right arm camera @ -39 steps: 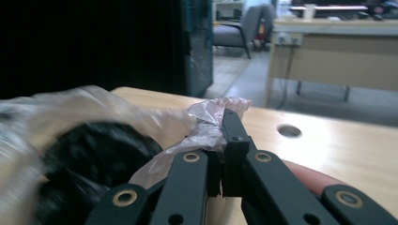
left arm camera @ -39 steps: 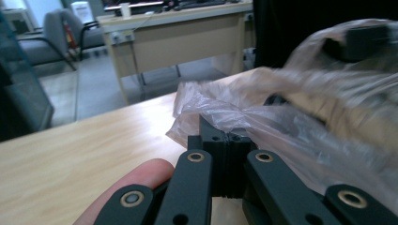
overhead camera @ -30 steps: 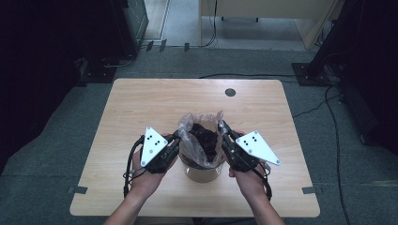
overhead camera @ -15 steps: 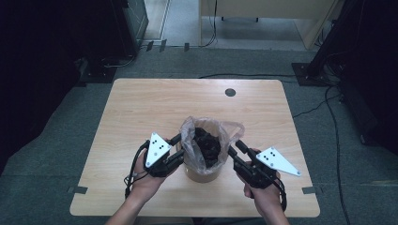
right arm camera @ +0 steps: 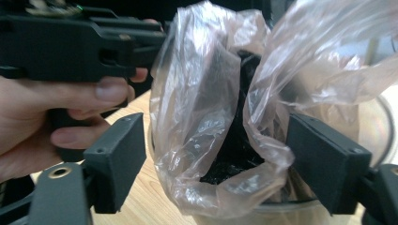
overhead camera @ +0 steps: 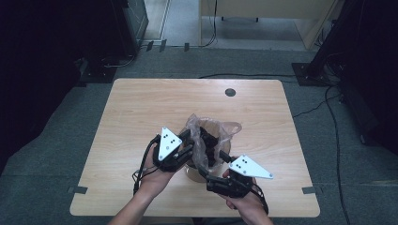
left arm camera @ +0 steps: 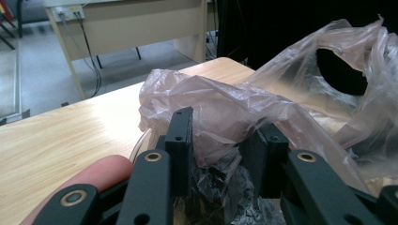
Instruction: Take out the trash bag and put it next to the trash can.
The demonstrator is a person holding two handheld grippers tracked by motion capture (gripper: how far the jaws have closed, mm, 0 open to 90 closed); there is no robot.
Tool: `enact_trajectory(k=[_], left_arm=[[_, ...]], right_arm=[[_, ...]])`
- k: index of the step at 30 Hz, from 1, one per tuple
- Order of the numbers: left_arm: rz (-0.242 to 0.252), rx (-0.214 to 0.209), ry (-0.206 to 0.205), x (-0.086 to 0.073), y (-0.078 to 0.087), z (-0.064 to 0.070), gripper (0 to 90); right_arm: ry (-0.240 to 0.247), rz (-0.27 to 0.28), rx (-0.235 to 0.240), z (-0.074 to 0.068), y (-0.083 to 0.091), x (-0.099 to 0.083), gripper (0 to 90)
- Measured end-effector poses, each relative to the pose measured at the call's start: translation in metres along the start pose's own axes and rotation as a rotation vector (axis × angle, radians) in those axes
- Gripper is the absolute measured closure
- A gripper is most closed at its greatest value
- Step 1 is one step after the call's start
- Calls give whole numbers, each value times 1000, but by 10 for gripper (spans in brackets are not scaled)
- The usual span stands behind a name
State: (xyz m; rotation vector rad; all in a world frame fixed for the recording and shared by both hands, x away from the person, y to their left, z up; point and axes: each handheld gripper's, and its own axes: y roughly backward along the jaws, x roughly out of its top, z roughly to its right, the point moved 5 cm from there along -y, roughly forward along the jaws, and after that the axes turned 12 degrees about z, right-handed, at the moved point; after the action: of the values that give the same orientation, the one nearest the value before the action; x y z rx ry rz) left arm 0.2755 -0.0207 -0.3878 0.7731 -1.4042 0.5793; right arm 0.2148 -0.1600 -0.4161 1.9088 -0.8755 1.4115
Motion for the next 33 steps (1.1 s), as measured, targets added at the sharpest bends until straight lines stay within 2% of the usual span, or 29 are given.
enact_trajectory(k=[3, 5, 6, 7, 8, 9, 10, 13, 15, 18, 21, 25, 28, 31, 33], left_arm=[[-5, 7, 4, -1, -1, -1, 646], [-5, 7, 9, -1, 1, -3, 631], [-1, 9, 14, -1, 1, -3, 620], [2, 13, 16, -1, 2, -4, 604], [5, 15, 22, -1, 4, -6, 585], [8, 18, 24, -1, 5, -7, 546], [13, 25, 28, -1, 7, -9, 546], [20, 47, 50, -2, 12, -17, 438], [23, 54, 61, -3, 17, -23, 361], [44, 61, 79, -8, 26, -33, 274], [45, 66, 88, -14, 35, -41, 206], [80, 100, 135, -17, 47, -54, 185], [114, 121, 165, -16, 58, -64, 170], [106, 149, 155, -22, 69, -76, 157], [92, 176, 166, -32, 76, -85, 156]], right_arm=[[-3, -19, -23, -3, -6, -3, 187], [28, -31, -58, -6, -11, -5, 194], [48, -36, -77, -7, -13, -6, 243], [65, -37, -97, -7, -14, -7, 341], [76, -36, -107, -8, -15, -8, 451], [78, -38, -113, -8, -17, -9, 608], [78, -38, -113, -8, -17, -9, 608], [76, -29, -115, -5, -18, -8, 821], [88, -14, -126, -4, -17, -6, 878], [125, 19, -132, -4, -16, -1, 896], [151, 42, -131, -6, -16, 4, 899], [170, 60, -142, -8, -18, 9, 900], [164, 70, -157, -4, -20, 12, 900], [162, 88, -166, -2, -19, 17, 900], [167, 106, -163, -2, -17, 22, 900]])
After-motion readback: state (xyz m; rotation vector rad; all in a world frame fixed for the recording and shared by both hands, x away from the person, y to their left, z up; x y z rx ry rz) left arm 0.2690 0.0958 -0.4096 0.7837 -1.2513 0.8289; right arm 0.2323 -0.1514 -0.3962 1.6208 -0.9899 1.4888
